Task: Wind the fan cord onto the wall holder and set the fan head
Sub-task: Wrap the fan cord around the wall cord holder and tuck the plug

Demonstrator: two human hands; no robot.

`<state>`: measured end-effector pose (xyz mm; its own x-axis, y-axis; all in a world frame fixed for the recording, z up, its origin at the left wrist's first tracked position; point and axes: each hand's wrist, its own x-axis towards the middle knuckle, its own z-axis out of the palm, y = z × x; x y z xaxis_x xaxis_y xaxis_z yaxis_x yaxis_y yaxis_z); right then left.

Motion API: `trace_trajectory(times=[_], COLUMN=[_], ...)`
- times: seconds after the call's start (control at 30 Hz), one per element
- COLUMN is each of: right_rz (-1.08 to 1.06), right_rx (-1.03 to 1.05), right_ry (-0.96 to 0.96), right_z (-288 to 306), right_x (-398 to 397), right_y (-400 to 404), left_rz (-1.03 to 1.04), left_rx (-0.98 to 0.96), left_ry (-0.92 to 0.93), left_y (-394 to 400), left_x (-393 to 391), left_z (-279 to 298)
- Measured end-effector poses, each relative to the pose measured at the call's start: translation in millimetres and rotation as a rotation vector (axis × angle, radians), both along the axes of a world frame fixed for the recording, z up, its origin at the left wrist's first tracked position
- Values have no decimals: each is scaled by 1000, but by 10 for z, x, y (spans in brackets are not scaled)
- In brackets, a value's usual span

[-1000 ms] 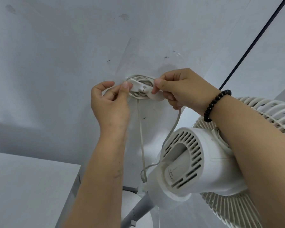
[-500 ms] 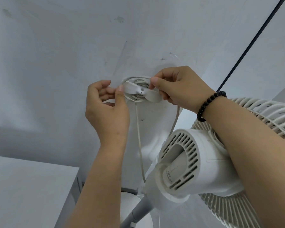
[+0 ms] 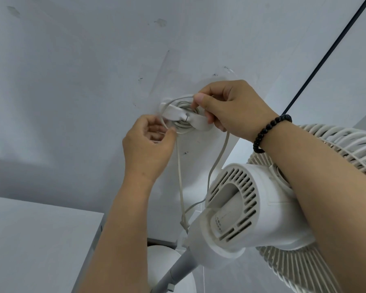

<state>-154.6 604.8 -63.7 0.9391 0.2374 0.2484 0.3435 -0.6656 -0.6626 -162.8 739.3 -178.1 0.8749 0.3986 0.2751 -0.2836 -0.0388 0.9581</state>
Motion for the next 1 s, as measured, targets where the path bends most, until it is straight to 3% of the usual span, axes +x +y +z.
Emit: trace_trajectory(times=[0.37,0.6,0.77,1.0], right_rz=[-11,-9,-6,-66], right_rx=[-19,-8,-39,-64], right_ry=[6,21,28,25], right_z=[0,-6,-16,-15], right_x=[-11,3,3,43], right_y=[-6,-12,-5,-8], left_rz=[-37,33,-7,-122], left_rx=[-347,-255,-241,-412], left_ry=[27,-96,-74,-5], left_y=[-39,-51,20,32], left_x=[81,58,55,67], left_z=[37,81,113,135])
